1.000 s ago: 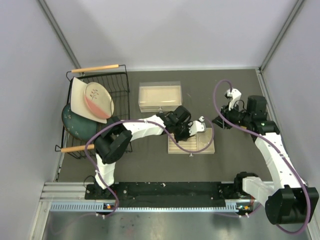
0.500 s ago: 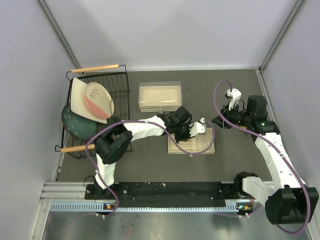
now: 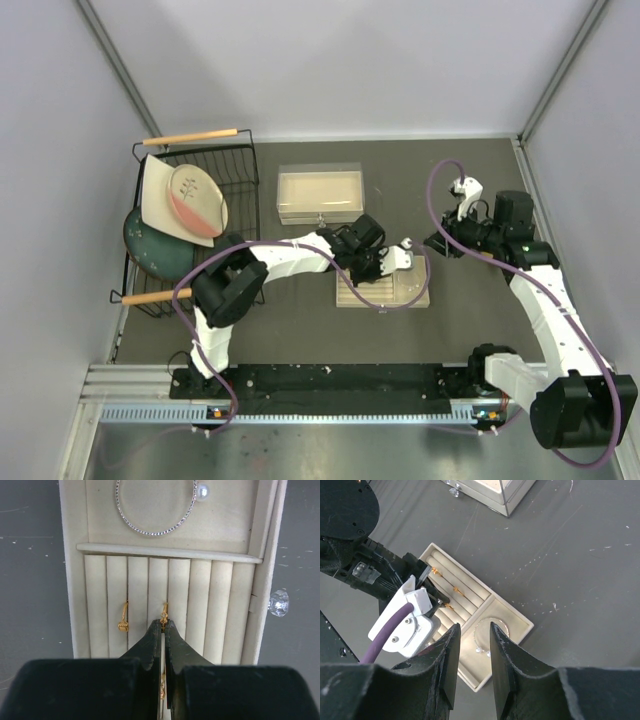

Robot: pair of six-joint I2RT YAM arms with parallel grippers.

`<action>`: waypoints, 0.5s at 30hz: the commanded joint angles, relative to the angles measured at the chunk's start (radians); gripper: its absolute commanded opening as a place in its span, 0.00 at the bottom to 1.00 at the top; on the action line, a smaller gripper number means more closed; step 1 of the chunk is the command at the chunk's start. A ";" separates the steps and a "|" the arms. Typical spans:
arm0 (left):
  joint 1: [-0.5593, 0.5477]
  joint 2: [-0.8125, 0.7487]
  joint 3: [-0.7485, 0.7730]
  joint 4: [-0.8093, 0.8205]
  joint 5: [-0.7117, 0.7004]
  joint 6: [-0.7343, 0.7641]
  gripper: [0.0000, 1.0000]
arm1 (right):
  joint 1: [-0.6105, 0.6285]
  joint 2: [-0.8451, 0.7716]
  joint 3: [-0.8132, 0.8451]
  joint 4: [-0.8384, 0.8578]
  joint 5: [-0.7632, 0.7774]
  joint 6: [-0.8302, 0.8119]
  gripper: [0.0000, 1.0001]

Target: Organize the mixed jewelry

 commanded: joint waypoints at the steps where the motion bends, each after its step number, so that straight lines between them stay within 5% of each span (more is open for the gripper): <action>1: -0.012 0.081 0.012 -0.054 -0.053 0.019 0.00 | -0.017 -0.014 -0.006 0.044 -0.021 -0.012 0.31; 15: -0.014 0.034 -0.040 -0.059 -0.093 0.021 0.02 | -0.020 -0.014 -0.008 0.044 -0.026 -0.008 0.31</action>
